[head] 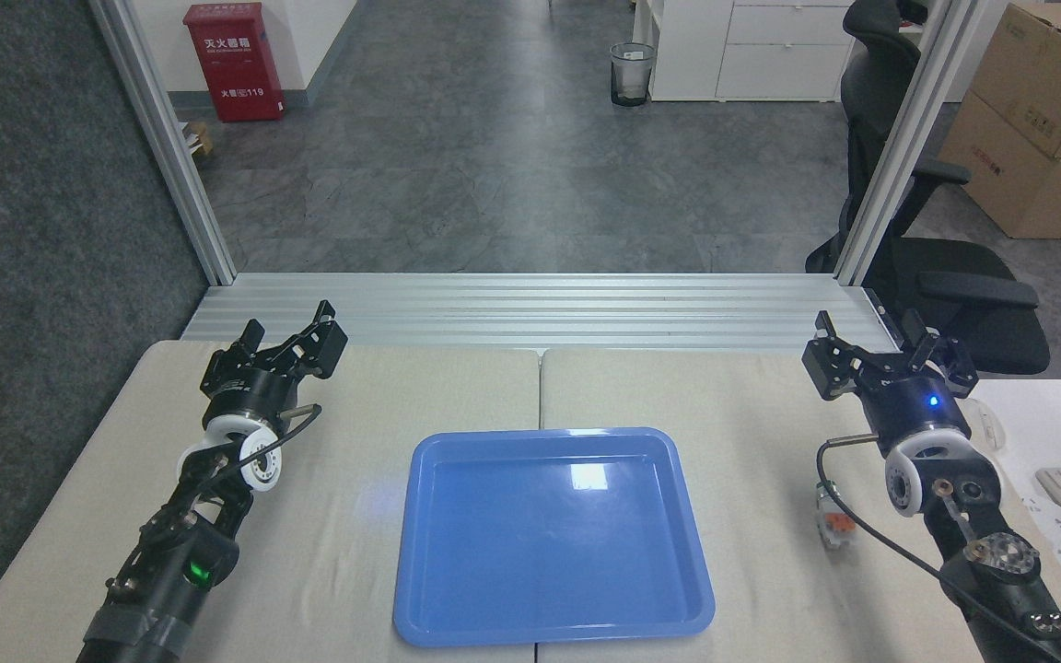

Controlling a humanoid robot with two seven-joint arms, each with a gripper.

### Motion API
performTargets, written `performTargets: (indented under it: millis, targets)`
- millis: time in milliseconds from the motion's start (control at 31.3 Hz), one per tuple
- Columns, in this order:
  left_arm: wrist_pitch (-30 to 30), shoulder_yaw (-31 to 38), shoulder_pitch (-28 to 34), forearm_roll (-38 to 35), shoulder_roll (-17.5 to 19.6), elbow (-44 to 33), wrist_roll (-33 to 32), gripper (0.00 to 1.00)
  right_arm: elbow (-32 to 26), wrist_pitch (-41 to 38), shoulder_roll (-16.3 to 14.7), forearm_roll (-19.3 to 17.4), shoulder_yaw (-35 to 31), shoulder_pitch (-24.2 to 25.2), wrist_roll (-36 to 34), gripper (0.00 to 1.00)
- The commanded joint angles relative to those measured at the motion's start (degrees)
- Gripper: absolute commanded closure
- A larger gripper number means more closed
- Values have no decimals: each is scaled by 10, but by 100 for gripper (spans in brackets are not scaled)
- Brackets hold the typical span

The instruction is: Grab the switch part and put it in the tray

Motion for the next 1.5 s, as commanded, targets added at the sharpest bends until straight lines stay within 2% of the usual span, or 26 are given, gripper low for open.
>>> performTargets:
  millis: [0, 895, 1087, 1470]
  targets:
    - [1, 0, 0, -2, 0, 0, 1, 0, -3, 2, 1, -1, -7, -7, 1, 2]
    - [0, 0, 0, 0, -1, 0, 0, 0, -4, -1, -5, -3, -3, -9, 4, 1]
    - [0, 0, 0, 0, -1, 0, 0, 0, -4, -42, -6, -3, -7, -7, 3, 1]
    - [0, 1, 0, 0, 0, 0, 0, 0, -4, -43, -7, -1, -19, -7, 9, 1]
